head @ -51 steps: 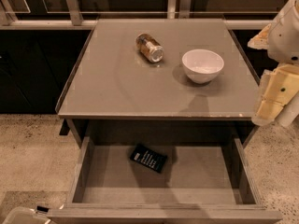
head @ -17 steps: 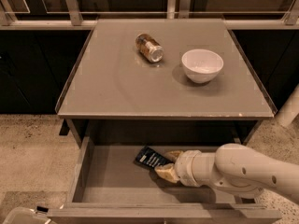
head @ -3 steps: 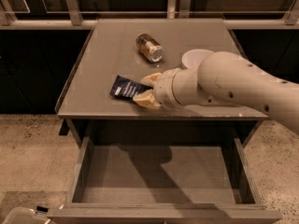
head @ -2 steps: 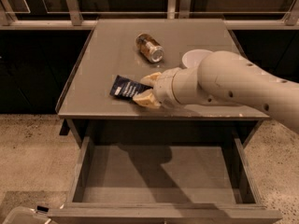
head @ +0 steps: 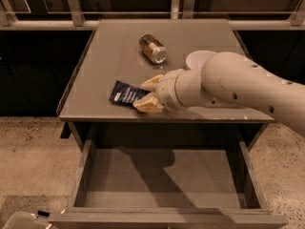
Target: Pick rxbar blueberry from top drawer and place on counter
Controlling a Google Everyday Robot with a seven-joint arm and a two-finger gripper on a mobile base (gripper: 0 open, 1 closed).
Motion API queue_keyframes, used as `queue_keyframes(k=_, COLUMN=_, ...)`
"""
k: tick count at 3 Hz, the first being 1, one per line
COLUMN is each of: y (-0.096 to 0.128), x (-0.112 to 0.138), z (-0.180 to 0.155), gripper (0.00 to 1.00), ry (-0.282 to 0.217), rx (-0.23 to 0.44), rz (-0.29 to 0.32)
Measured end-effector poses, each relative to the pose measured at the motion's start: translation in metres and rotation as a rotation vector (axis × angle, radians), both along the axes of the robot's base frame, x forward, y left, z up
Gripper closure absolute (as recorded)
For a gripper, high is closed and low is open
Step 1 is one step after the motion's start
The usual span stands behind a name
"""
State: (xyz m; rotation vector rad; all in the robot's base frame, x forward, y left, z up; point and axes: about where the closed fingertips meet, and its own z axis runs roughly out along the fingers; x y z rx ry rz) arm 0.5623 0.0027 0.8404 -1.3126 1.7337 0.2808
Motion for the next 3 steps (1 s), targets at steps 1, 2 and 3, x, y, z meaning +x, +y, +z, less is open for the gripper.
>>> queue_keyframes(k=1, y=0.0000, x=0.0000, z=0.0000, gripper=0.15, ry=0.000, rx=0.000, rz=0.000)
queue_keyframes(k=2, y=0.0001, x=0.0000, z=0.0000, gripper=0.00, ry=0.000, rx=0.000, rz=0.000)
queue_keyframes(k=3, y=0.0001, x=0.0000, z=0.0000, gripper=0.00, ry=0.000, rx=0.000, rz=0.000)
